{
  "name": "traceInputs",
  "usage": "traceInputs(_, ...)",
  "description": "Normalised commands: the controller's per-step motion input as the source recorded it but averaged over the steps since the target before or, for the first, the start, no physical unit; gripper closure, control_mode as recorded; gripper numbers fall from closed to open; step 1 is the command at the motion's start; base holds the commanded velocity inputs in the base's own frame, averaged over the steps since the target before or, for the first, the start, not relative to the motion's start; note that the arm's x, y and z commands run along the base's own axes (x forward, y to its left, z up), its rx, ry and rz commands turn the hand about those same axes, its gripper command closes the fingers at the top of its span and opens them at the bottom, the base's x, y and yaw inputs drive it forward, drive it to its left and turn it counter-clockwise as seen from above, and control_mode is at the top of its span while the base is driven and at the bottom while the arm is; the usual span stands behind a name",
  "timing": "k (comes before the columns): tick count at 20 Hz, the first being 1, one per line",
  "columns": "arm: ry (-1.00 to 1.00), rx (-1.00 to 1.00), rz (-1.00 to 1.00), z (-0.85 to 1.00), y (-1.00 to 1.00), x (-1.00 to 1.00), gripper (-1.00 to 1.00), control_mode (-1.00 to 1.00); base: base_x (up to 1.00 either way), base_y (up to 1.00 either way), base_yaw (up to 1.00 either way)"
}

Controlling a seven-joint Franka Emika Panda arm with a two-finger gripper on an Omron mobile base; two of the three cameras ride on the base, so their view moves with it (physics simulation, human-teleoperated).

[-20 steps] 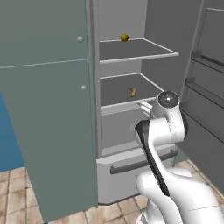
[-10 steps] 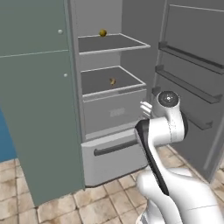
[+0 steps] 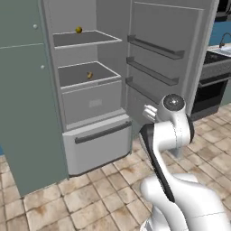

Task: Pick up the banana and peach from the fridge and place one fruit on each plate on the dining counter.

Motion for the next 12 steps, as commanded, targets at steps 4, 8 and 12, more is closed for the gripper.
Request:
traceInputs(4,0.0,0.0,0.0,0.0,0.0,0.0,1.0,1.0,-0.79,0.01,-0.3)
traceInputs(8,0.0,0.0,0.0,0.0,0.0,0.0,1.0,1.0,-0.8,0.0,-0.31)
traceInputs(12,0.0,0.0,0.0,0.0,0.0,0.0,1.0,1.0,-0.81,0.0,-0.33)
